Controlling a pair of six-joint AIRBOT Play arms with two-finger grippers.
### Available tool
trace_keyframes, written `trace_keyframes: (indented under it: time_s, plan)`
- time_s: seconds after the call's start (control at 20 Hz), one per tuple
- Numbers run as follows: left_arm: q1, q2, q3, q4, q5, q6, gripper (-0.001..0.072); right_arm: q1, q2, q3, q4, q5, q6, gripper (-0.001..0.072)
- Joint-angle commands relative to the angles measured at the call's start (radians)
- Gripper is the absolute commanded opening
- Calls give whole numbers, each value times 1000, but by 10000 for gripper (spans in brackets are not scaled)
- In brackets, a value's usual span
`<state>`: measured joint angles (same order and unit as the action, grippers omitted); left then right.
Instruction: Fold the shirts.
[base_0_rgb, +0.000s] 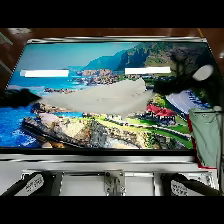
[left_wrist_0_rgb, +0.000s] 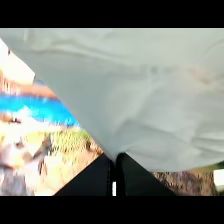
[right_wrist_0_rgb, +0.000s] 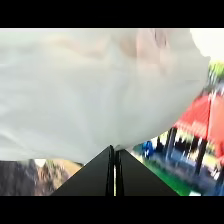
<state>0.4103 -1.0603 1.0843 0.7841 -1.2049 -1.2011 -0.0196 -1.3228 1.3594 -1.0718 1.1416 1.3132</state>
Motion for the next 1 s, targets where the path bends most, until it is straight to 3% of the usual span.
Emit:
trace_keyframes:
  time_s: [0.0,0.2,0.3,0.4,0.6,0.75,0.85,0.95]
  plan:
    - [1,172,351,0,17,-76,39,1,219,231,-63,-66,-21,53]
    - [1,303,752,46,109,-101,39,1,425,486,-208,-163,38,53]
    - [1,343,880,146,94,-215,39,1,499,543,-256,-161,114,53]
    - [1,390,933,241,41,-290,39,1,573,561,-266,-152,124,53]
    - [1,464,932,299,-97,-312,39,1,674,561,-274,-108,153,53]
    - [1,470,930,303,-219,-303,39,1,686,561,-301,-7,173,53]
    - [1,470,899,312,-282,-241,39,1,654,561,-394,131,205,53]
    - [1,470,831,367,-348,-243,39,1,592,560,-476,290,227,54]
